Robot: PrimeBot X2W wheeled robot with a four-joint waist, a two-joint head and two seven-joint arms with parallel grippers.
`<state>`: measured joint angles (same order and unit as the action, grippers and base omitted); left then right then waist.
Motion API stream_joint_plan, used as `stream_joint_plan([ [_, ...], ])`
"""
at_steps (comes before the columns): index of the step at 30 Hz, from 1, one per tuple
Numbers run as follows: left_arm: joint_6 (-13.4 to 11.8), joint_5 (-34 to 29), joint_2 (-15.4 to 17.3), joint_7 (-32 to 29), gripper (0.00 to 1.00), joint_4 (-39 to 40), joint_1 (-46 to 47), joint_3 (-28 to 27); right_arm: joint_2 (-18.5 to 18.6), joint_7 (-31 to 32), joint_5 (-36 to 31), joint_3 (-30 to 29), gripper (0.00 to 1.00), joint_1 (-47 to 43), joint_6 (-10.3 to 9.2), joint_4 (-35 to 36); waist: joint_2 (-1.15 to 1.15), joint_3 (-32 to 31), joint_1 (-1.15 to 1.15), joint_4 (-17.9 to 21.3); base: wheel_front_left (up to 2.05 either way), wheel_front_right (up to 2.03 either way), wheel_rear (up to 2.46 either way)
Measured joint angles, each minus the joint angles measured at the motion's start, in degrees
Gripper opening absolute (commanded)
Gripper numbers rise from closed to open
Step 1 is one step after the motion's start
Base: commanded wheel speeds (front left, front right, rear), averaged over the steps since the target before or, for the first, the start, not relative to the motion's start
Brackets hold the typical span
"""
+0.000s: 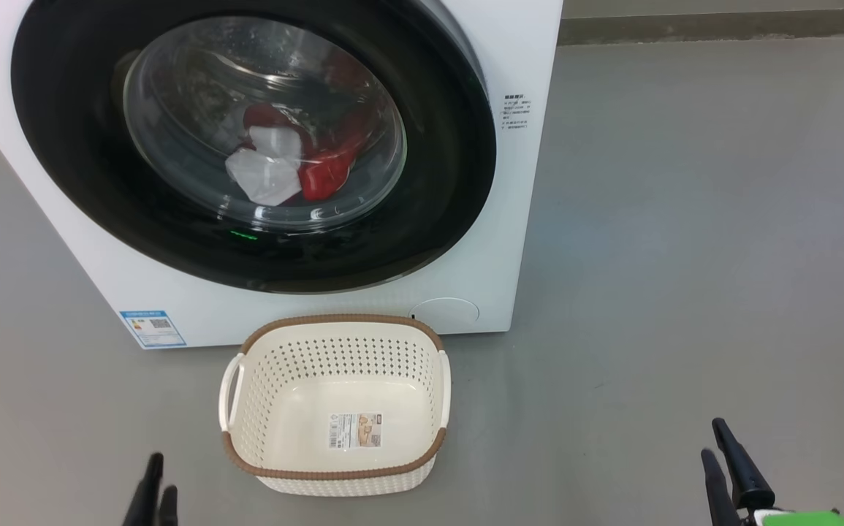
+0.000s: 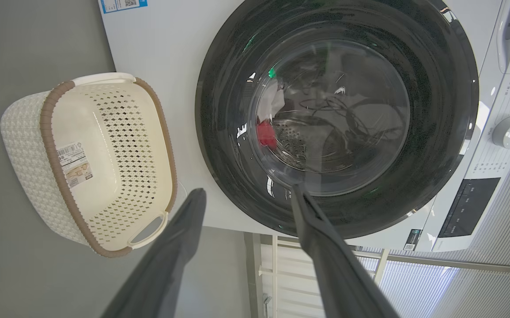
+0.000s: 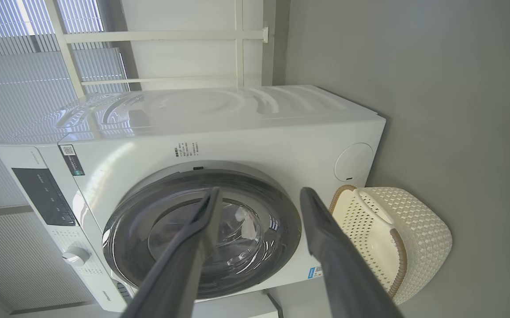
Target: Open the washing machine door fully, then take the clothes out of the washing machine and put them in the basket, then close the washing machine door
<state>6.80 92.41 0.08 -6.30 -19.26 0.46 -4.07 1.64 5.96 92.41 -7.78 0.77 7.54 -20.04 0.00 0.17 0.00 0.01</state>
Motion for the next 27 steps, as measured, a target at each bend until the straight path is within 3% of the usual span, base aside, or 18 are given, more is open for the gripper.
stream_joint_plan([
  [17, 0.0, -1.8, -0.1, 2.4, 1.00, 1.4, -0.7, 3.0, -0.1, -2.6, -0.6, 2.3, 1.00, -0.8, 0.00, 1.8, 0.00, 0.0, -0.02, 0.1, 0.00, 0.00, 0.00],
  [27, -0.1, -7.7, -0.1, 4.0, 1.00, 3.4, -0.7, 3.8, 0.0, -4.1, -5.0, 3.4, 1.00, -0.8, 0.00, 3.1, 0.00, 0.1, -0.01, 0.2, 0.00, 0.00, 0.00],
])
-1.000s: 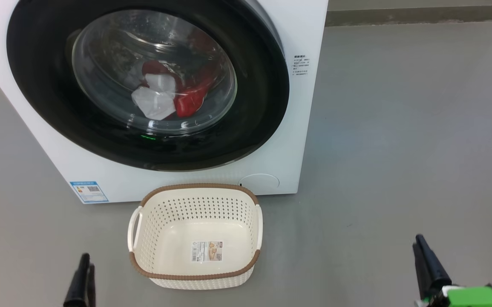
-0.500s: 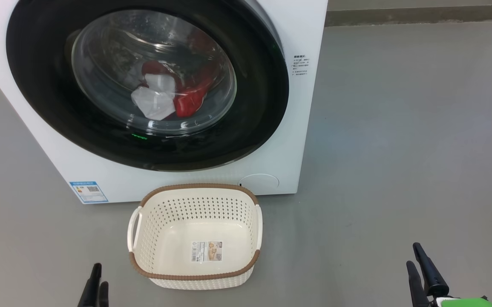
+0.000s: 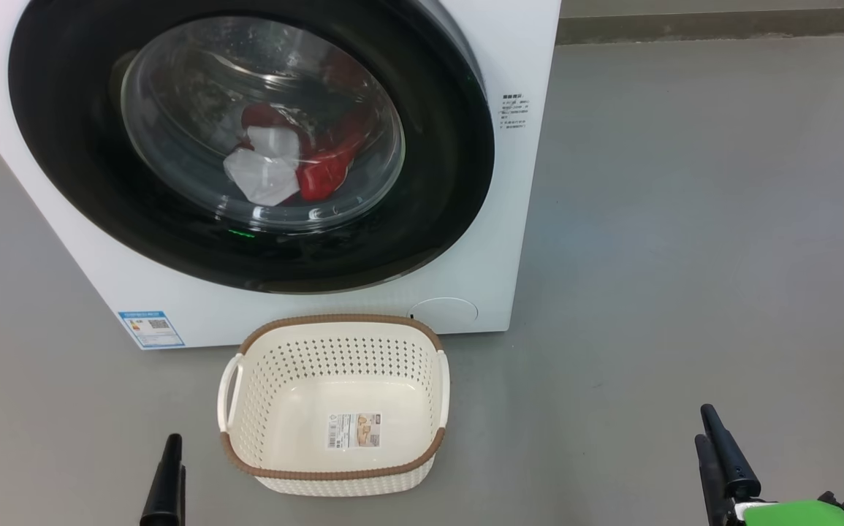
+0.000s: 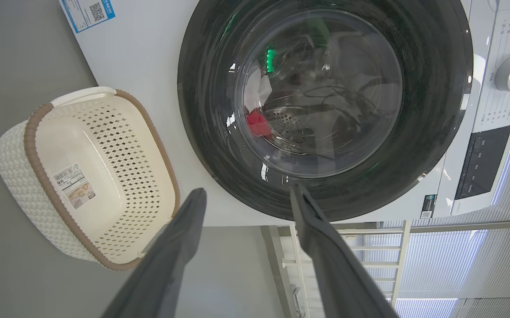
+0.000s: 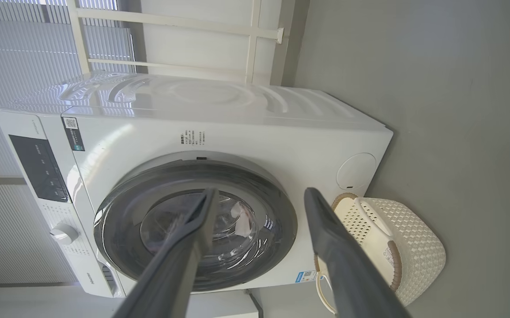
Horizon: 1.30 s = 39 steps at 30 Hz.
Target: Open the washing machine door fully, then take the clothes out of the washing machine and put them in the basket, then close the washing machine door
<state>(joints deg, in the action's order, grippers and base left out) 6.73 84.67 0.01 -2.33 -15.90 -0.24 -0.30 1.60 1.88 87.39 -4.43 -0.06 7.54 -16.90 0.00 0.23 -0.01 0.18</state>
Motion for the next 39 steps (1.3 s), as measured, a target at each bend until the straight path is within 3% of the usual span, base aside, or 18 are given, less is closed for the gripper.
stream_joint_plan([
  [25, -2.0, -22.7, 0.4, 4.2, 1.00, 5.8, 0.3, 3.7, 0.2, -4.1, -18.4, 0.9, 1.00, 0.0, 0.00, 3.7, 0.00, 0.0, 0.01, 0.3, 0.00, 0.00, 0.00],
  [39, -5.9, -33.2, 0.9, 6.4, 1.00, 6.1, 0.5, 5.5, 0.2, -6.1, -33.6, 0.6, 1.00, 0.0, 0.00, 4.0, 0.00, 0.0, 0.01, 0.8, 0.00, 0.00, 0.00],
])
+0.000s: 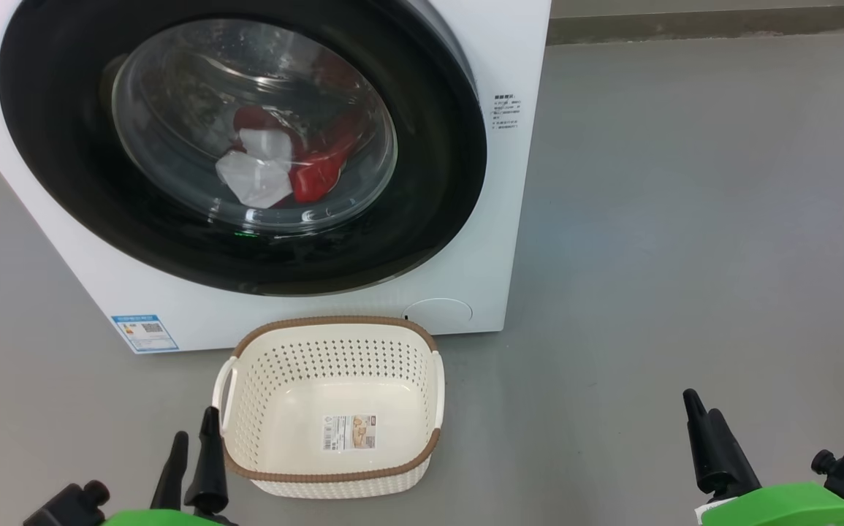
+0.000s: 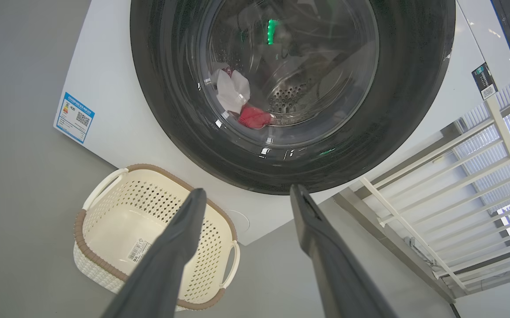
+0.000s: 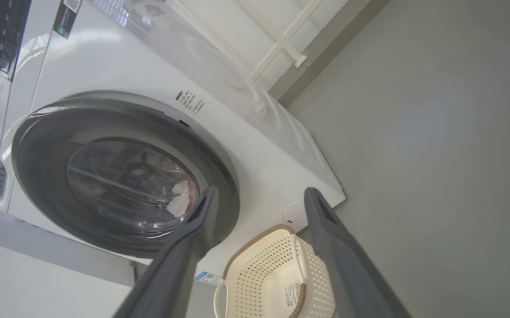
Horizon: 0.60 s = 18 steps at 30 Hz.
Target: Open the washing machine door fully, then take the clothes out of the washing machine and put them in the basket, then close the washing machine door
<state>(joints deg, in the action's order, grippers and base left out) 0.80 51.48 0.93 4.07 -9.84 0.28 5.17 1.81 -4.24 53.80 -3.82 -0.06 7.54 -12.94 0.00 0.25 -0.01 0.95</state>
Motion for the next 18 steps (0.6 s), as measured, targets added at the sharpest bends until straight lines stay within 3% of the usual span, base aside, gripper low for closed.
stream_joint_plan([
  [10, -0.7, -7.8, 0.1, 1.9, 1.00, 0.5, 0.3, 2.0, 0.1, -1.8, -12.4, -2.6, 1.00, 0.0, 0.00, 1.3, 0.00, 0.0, 0.00, 0.2, 0.00, 0.00, 0.00],
  [18, -1.6, -14.1, 0.4, 3.2, 1.00, 1.7, 0.5, 3.0, 0.1, -3.0, -16.9, -2.3, 1.00, 0.0, 0.00, 2.7, 0.00, 0.1, 0.00, 0.3, 0.00, 0.00, 0.00],
])
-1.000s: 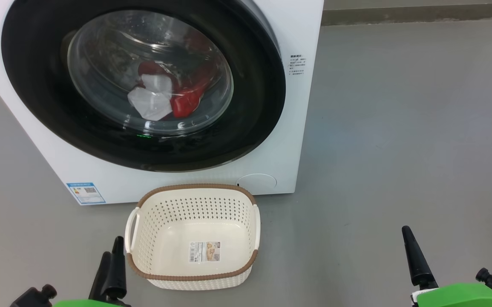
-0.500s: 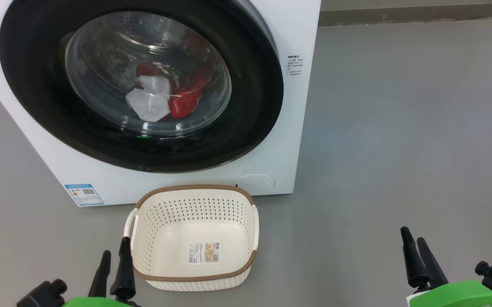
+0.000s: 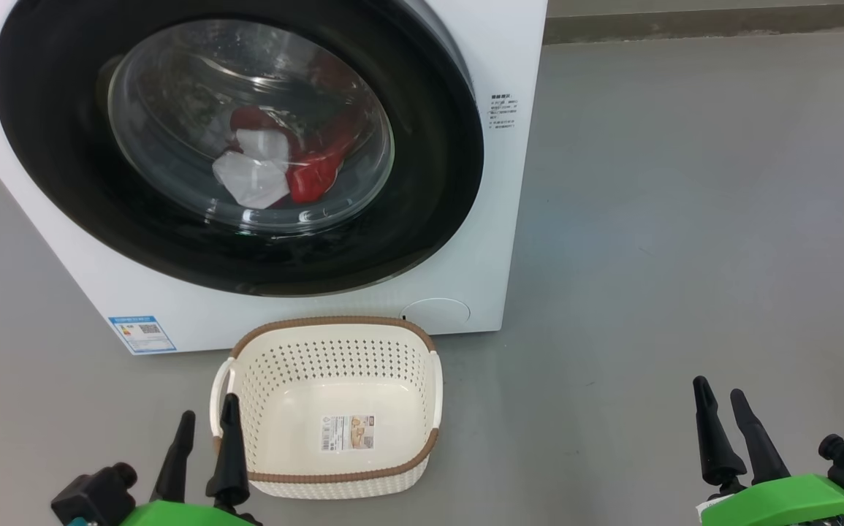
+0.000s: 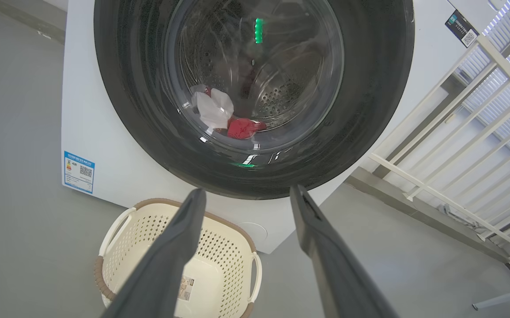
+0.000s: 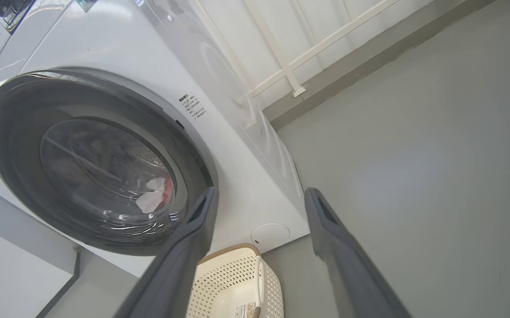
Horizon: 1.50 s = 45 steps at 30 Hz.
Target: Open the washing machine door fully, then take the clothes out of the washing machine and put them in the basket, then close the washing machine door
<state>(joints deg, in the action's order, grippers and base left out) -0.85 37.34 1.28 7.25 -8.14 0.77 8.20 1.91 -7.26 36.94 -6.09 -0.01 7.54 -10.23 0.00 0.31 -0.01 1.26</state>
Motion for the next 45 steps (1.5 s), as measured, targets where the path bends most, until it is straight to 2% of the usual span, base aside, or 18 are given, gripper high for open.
stream_joint_plan([
  [17, -1.7, -11.4, 0.5, 2.9, 1.00, 1.7, 0.7, 2.4, 0.1, -2.8, -10.5, 2.1, 1.00, 0.0, 0.00, 1.8, 0.00, -0.4, 0.00, -0.3, 0.00, 0.00, 0.00],
  [30, -4.9, -18.7, 0.6, 5.0, 1.00, 2.0, 0.7, 3.1, 0.2, -4.2, -18.9, 2.3, 1.00, 0.0, 0.00, 3.3, 0.00, -0.8, 0.00, -0.3, 0.00, 0.00, 0.00],
  [45, -6.5, -27.7, 0.8, 7.2, 1.00, 2.5, 0.7, 4.7, 0.3, -6.5, -27.7, 2.7, 1.00, 0.0, 0.00, 5.1, 0.00, -1.2, 0.00, -0.7, 0.00, 0.00, 0.00],
])
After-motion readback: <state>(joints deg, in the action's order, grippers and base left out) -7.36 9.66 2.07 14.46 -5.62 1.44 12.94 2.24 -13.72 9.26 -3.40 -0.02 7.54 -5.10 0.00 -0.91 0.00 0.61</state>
